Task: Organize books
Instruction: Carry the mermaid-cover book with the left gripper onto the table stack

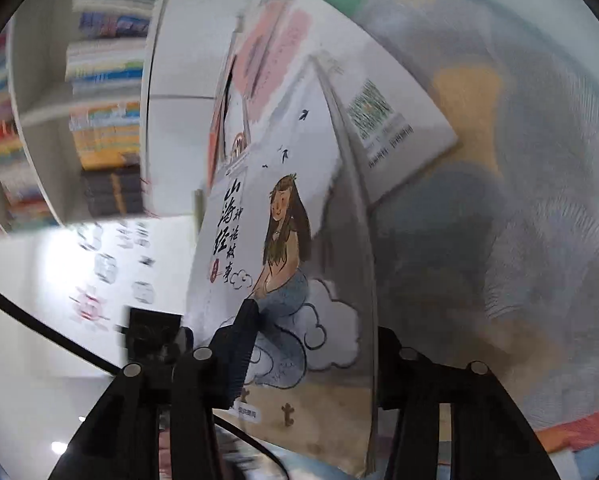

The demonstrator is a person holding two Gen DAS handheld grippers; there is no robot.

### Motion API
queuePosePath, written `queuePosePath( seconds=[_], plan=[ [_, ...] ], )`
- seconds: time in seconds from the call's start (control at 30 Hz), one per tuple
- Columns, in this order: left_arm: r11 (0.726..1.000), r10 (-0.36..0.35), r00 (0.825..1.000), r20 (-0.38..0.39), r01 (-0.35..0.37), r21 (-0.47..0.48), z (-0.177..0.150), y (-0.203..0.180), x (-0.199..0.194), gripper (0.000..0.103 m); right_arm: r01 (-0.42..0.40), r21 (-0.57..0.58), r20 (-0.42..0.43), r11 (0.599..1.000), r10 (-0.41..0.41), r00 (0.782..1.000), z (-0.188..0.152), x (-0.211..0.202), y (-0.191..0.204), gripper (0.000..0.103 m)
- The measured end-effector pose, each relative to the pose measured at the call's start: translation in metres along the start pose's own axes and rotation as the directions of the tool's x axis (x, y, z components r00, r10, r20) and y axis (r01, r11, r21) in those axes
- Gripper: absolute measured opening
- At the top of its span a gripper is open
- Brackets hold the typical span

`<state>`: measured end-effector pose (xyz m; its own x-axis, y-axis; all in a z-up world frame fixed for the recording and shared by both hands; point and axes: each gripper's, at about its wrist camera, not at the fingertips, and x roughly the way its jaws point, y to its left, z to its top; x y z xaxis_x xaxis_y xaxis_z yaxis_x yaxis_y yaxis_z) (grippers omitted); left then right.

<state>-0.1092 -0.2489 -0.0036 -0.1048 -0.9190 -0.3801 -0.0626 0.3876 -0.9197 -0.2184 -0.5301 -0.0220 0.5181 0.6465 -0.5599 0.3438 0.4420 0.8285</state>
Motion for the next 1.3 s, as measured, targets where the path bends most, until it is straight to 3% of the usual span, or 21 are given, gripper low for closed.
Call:
queuePosePath(
  seconds=[0.07,0.17,0.27,0.43,0.53,0.73,0.87,1.1,1.17,1.3],
  plan=[
    [0.994,0.077,0.997,-0.005,-0.076,0.075,-0.004,-0.009,-0.001,0.008,0.115,-0.130,0.022,0.985,-0.113,0.993,-0.005,0.001,0.025,0.040],
    [0.964,0.174,0.984,0.022,-0.175,0.202,-0.013,-0.028,-0.009,0.009,0.269,-0.344,0.067,0.900,-0.262,0.963,-0.020,0.009,0.066,0.040],
    [0.944,0.196,0.980,0.042,-0.200,0.263,-0.019,-0.036,-0.025,0.010,0.312,-0.470,0.084,0.826,-0.310,0.947,-0.041,0.015,0.095,0.040],
    [0.946,0.168,0.983,0.080,-0.183,0.268,-0.022,-0.037,-0.058,0.013,0.281,-0.513,0.062,0.811,-0.292,0.955,-0.055,0.019,0.122,0.040],
    [0.948,0.145,0.983,0.110,-0.171,0.270,-0.022,-0.041,-0.079,0.014,0.290,-0.568,0.087,0.770,-0.294,0.952,-0.059,0.023,0.149,0.040],
    [0.962,0.031,0.979,0.199,-0.083,0.259,-0.011,-0.045,-0.150,0.015,0.215,-0.636,0.082,0.741,-0.212,0.974,-0.064,0.045,0.206,0.041],
    [0.953,0.019,0.956,0.292,-0.105,0.283,0.002,-0.049,-0.208,0.016,0.138,-0.676,0.035,0.724,-0.155,0.987,-0.063,0.074,0.246,0.041],
    [0.950,0.008,0.902,0.432,-0.142,0.280,0.046,-0.034,-0.316,0.016,0.089,-0.801,0.018,0.592,-0.125,0.992,-0.069,0.169,0.347,0.041],
    [0.948,0.028,0.882,0.471,-0.173,0.268,0.063,-0.024,-0.341,0.016,0.082,-0.822,0.012,0.563,-0.128,0.992,-0.069,0.201,0.369,0.042],
    [0.940,0.070,0.860,0.505,-0.226,0.254,0.094,-0.007,-0.378,0.016,0.081,-0.842,0.006,0.534,-0.140,0.990,-0.064,0.263,0.402,0.042]
  ],
)
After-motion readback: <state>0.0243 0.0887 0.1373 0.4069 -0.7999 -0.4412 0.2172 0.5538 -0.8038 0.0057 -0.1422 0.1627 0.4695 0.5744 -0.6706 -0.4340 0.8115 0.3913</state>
